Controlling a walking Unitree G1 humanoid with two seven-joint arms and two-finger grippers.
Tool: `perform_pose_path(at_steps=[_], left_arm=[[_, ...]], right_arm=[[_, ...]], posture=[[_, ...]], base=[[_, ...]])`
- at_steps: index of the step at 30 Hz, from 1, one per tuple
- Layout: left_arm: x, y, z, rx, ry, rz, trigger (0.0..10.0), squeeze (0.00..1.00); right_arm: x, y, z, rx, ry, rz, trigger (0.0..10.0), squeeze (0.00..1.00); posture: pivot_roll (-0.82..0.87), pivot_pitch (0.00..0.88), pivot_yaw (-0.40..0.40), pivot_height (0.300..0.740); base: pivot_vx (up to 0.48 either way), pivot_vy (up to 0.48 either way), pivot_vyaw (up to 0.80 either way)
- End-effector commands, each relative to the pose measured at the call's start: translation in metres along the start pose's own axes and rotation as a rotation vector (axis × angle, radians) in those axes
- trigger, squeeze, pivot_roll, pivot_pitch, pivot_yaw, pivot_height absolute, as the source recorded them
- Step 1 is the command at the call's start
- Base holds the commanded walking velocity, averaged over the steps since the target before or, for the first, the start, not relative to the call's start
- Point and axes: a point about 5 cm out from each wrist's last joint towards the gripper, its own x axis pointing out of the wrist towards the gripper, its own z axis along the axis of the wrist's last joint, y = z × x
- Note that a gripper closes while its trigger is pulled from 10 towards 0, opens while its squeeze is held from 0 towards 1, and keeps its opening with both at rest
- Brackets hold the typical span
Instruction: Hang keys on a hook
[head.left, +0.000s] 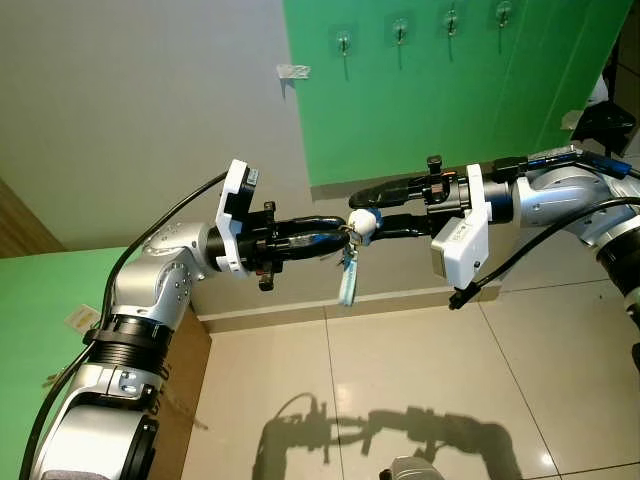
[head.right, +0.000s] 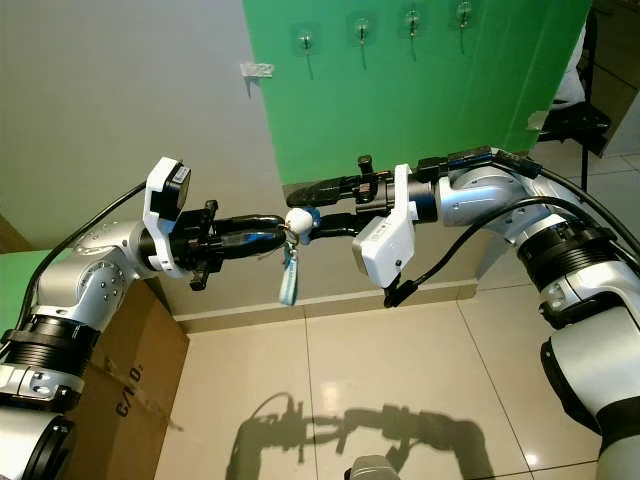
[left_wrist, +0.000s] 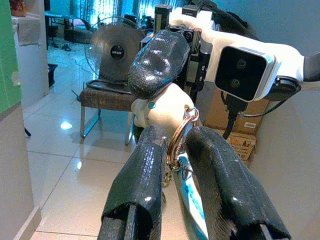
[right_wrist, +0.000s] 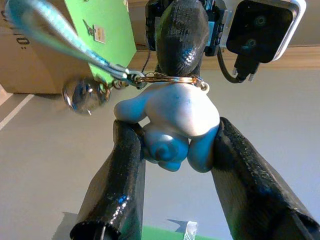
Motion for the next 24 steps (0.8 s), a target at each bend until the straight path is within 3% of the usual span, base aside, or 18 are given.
perform_pose_path(at_steps=[1, 13, 24], left_arm=[[-0.0011, 0.0006, 0.0121, 0.036, -0.006, -0.007, 0.0, 0.0], [0.0006, -0.0001, 0.0077, 0.025, 0.007, -0.022, 0.0, 0.0], [0.0022, -0.0011, 0.0123, 0.016, -0.047, -0.025, 0.0, 0.0]], right_arm=[[0.001, -0.0053, 0.0027, -0.019, -0.014, -0.016, 0.0, 0.0], [0.0019, -0.0063, 0.0045, -0.01, -0.023, -0.028, 0.0, 0.0], [0.0023, -0.0065, 0.0028, 0.019, -0.001, -0.066, 0.0, 0.0]], posture=[[-0.32, 0.0, 0.143, 0.74], [-0.32, 0.0, 0.144, 0.74], [-0.32, 0.0, 0.145, 0.74]], base=[[0.0, 0.0, 0.0], [0.0, 0.0, 0.0], [0.0, 0.0, 0.0]])
